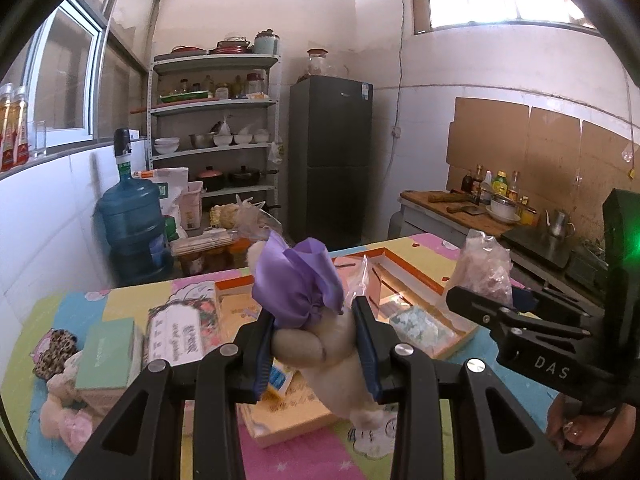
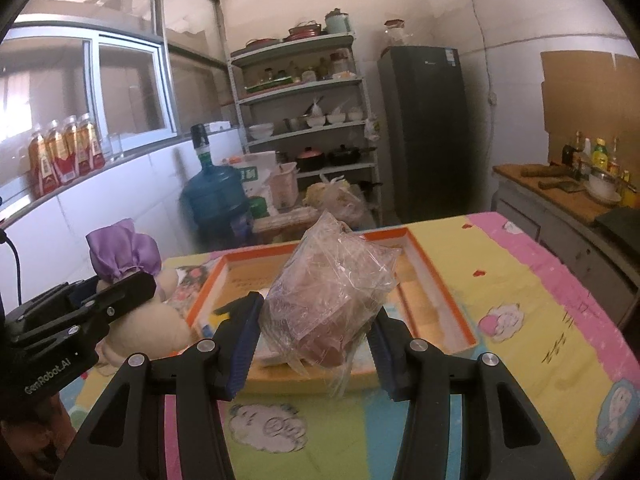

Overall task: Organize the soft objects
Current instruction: 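Carry the plush toy and clear bag into the orange tray box and open both grippers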

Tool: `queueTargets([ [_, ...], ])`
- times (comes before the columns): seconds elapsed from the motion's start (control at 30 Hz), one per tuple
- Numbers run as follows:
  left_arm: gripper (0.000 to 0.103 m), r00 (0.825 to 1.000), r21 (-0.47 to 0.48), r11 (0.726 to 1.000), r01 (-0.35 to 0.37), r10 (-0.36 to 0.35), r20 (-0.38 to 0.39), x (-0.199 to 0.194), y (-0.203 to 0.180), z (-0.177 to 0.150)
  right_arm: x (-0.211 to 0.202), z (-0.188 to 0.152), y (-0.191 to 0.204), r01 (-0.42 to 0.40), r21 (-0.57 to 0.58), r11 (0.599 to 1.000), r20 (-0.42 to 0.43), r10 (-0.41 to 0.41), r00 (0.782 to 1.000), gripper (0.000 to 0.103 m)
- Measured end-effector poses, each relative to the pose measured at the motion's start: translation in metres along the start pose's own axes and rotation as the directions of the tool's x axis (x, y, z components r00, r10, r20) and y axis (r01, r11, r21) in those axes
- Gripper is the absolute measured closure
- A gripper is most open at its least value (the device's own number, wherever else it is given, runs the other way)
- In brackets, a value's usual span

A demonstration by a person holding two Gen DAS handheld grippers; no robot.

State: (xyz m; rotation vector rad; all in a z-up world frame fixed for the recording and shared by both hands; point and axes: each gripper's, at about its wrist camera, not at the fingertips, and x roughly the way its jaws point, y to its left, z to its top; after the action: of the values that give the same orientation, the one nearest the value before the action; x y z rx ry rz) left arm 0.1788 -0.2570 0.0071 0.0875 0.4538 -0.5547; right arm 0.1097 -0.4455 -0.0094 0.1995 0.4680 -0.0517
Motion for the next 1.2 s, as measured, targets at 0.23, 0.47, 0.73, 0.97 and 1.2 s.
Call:
queueTargets([
  [0.23, 0.066, 1.000, 0.011, 1.000, 0.005, -0.005, -0.018, 0.024, -0.011, 0.015, 0.017, 0.016, -0.022, 0.019, -0.014, 1.000, -0.002, -0.019, 1.000, 0.051],
  [0.47, 0.066, 0.999, 0.000, 1.000, 0.019, -0.019, -0.038, 0.055, -0.019, 0.025, 0.042, 0.027, -0.037, 0.019, -0.034, 0.999, -0.028, -0.020, 0.999, 0.051],
  [0.73, 0.066, 0.997, -0.038, 0.999, 0.029, -0.032, -0.076, 0.089, -0.021, 0.027, 0.071, 0.037, -0.052, 0.029, -0.031, 0.999, -0.069, -0.031, 0.997, 0.051],
  [0.97, 0.066, 0.994, -0.057, 0.998, 0.036, -0.042, -0.102, 0.113, -0.023, 0.028, 0.098, 0.043, -0.061, 0.025, -0.035, 0.999, -0.110, -0.028, 0.994, 0.051],
  [1.2, 0.066, 0.988, -0.065, 0.997, 0.037, -0.046, -0.145, 0.137, -0.024, 0.022, 0.123, 0.037, -0.066, 0.024, -0.039, 0.999, -0.164, -0.030, 0.986, 0.051],
])
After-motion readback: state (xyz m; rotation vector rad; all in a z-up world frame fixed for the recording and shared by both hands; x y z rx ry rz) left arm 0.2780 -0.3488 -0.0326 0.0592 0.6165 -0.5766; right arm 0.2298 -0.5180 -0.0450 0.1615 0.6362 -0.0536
